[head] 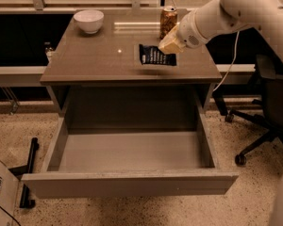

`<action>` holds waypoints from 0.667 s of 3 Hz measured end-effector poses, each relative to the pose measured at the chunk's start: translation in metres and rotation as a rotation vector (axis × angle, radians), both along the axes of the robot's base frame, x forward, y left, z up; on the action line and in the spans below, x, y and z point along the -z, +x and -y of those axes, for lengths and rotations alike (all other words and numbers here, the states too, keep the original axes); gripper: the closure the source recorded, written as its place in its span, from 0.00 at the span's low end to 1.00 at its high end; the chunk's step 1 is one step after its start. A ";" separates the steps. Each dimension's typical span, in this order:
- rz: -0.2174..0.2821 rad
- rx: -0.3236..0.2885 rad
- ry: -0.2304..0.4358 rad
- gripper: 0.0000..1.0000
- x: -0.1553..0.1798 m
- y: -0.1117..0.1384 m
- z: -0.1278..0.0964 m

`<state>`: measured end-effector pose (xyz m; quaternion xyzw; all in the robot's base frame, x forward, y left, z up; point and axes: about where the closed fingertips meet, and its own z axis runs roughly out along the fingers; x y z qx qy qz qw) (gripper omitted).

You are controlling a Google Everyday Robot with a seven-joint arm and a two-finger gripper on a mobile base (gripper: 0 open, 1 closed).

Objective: Pick rxbar blueberry from top drawer and place on counter

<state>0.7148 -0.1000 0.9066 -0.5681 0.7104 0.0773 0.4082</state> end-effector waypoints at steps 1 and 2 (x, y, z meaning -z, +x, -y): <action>-0.028 -0.019 0.026 0.86 0.018 0.027 -0.020; -0.048 -0.057 0.067 0.62 0.026 0.042 -0.041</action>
Offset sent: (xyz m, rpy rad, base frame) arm 0.0611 0.0615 -0.0291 0.1198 0.0633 0.0992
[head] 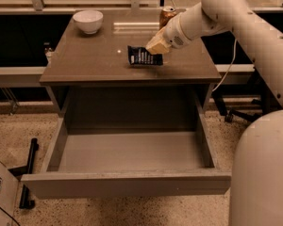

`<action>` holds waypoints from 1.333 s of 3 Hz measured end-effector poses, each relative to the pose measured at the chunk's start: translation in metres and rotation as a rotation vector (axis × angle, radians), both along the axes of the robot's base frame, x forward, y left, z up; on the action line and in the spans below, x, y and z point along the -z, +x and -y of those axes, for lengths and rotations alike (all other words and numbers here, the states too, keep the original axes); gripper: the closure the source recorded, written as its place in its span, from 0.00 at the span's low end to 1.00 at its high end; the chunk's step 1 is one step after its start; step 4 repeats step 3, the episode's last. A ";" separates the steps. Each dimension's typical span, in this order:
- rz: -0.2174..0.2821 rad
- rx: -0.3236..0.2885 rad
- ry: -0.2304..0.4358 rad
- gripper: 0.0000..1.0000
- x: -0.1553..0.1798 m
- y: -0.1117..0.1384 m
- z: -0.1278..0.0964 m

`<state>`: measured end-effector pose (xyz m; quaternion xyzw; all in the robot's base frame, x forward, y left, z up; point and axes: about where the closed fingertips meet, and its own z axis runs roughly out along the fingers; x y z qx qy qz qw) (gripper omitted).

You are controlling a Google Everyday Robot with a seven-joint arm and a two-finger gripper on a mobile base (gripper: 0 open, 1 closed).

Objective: Pick rxbar blueberry from top drawer and place on counter

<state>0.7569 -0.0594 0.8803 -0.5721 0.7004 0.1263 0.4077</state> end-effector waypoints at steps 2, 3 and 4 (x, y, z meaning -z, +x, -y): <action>-0.006 -0.009 0.006 0.16 0.004 0.003 -0.006; -0.009 -0.012 0.006 0.00 0.006 0.003 -0.008; -0.009 -0.012 0.006 0.00 0.006 0.003 -0.008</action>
Offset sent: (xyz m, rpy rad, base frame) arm 0.0028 0.0033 -0.0015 0.0066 0.0023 0.0049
